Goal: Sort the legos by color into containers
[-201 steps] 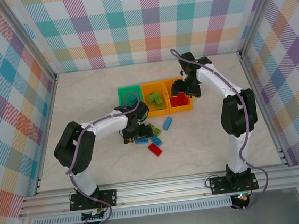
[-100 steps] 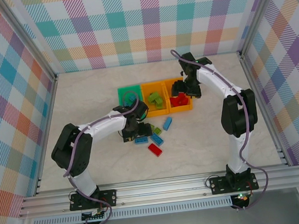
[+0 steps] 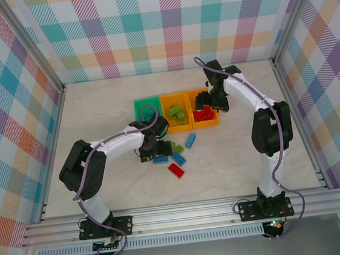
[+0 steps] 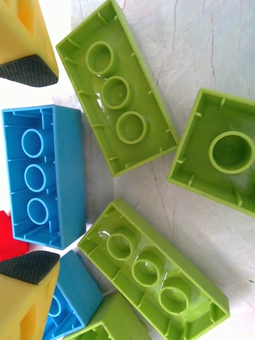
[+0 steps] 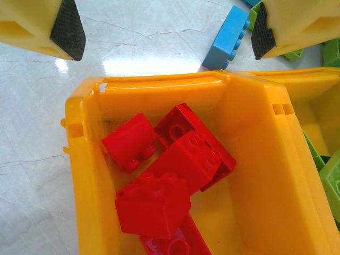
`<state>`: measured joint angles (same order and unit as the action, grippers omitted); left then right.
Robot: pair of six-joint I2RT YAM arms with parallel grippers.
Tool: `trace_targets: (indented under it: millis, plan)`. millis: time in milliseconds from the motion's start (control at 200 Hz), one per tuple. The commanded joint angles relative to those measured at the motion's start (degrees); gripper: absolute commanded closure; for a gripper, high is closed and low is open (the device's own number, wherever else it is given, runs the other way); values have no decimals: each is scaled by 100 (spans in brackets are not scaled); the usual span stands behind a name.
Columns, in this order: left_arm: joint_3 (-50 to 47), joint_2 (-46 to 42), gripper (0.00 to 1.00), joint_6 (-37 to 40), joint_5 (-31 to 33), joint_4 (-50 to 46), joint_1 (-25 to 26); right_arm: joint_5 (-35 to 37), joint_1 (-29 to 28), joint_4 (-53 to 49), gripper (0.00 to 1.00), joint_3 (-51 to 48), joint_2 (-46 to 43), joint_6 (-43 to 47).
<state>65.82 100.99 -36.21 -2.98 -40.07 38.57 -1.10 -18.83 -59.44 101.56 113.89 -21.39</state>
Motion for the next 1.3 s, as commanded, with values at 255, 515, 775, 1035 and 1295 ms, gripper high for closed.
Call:
trace_targets:
  millis: [255,515,775,1035,1295]
  plan:
    - [102,329,18,248,18,-121,116,43,-11,-40,16,-57,-200,-45]
    - [273,395,38,347,34,-236,115,78,-10,-50,16,-57,-209,-54]
    - [351,42,47,225,89,-461,116,48,-31,-12,16,-174,-288,-105]
    - [864,-626,47,266,525,-975,-58,140,-293,421,18,-965,-888,-215]
    - [2292,0,47,846,594,-1163,-1033,49,-792,930,20,-1853,-1372,-1032]
